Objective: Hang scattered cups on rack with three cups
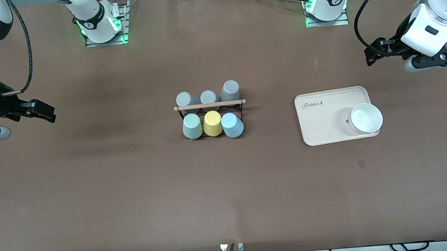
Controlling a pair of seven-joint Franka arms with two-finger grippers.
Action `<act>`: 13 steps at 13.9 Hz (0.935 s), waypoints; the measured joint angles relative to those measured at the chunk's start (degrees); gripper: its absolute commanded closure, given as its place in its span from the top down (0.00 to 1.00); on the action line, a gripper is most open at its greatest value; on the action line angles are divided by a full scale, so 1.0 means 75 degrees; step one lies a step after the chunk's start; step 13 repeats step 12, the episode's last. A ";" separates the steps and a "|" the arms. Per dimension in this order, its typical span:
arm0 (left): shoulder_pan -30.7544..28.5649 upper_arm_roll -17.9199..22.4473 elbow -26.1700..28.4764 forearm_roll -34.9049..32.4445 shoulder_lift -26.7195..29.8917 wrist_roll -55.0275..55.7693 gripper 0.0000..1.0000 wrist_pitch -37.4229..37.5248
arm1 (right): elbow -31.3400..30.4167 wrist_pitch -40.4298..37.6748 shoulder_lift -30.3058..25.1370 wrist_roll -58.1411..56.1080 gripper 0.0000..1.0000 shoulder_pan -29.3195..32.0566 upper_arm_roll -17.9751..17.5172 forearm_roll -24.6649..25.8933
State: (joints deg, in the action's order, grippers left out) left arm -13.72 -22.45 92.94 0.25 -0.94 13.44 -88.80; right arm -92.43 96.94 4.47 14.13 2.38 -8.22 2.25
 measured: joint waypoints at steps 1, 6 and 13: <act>0.0000 -0.0001 0.0000 0.0000 0.0000 0.0017 1.00 0.0000 | -0.0160 0.0070 -0.0120 -0.0032 1.00 0.0056 0.0000 -0.0024; 0.0000 0.0001 0.0000 0.0002 0.0000 0.0072 1.00 0.0000 | -0.0218 0.0170 -0.0254 -0.0191 1.00 0.0142 -0.0002 -0.0031; -0.0013 0.0007 0.0000 0.0003 0.0000 0.0092 1.00 0.0000 | 0.0455 -0.0191 0.0057 -0.0502 1.00 0.0173 -0.0008 -0.0030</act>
